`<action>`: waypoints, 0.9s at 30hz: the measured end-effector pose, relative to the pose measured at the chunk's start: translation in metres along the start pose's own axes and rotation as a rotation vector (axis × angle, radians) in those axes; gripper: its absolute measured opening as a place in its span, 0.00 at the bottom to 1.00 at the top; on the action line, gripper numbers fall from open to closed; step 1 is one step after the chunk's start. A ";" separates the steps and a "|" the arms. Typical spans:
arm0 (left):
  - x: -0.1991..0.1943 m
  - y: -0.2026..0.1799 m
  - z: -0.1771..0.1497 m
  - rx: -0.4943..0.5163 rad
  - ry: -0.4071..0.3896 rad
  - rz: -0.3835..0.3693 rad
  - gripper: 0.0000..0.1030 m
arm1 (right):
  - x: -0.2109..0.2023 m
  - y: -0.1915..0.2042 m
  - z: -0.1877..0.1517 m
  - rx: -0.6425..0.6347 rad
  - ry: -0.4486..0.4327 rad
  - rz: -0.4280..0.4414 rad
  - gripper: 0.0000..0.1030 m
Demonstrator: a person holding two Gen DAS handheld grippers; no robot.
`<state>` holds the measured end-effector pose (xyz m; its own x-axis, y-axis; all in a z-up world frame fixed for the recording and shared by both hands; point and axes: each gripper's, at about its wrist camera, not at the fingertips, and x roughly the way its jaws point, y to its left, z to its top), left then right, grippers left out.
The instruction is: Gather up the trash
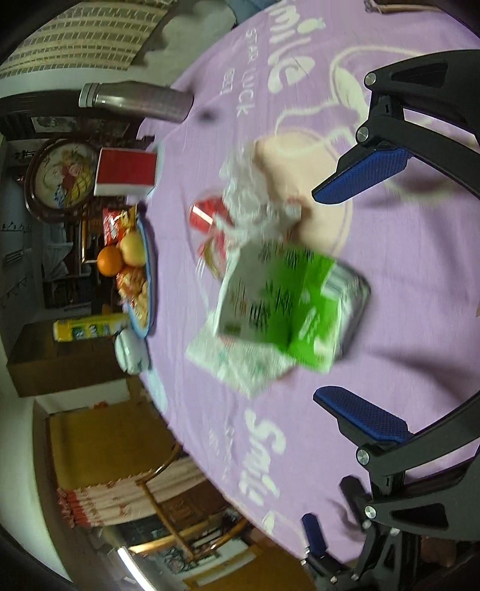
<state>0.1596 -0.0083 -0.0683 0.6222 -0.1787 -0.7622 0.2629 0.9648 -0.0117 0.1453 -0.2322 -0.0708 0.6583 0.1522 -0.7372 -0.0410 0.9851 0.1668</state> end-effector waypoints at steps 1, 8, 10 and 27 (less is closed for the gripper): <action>0.002 -0.003 0.002 0.000 0.004 -0.008 0.93 | 0.002 -0.001 0.000 -0.016 0.008 -0.024 0.94; 0.030 -0.018 0.026 -0.011 0.056 -0.076 0.93 | 0.017 -0.014 -0.001 -0.124 0.081 -0.147 0.94; 0.037 -0.022 0.032 -0.014 0.072 -0.095 0.93 | 0.017 -0.021 0.000 -0.132 0.085 -0.135 0.94; 0.056 -0.105 0.091 0.146 0.005 -0.218 0.93 | 0.028 -0.094 -0.006 0.120 0.228 -0.059 0.96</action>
<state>0.2341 -0.1376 -0.0508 0.5352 -0.3781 -0.7553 0.4941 0.8654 -0.0831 0.1628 -0.3204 -0.1115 0.4698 0.1220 -0.8743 0.0913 0.9784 0.1857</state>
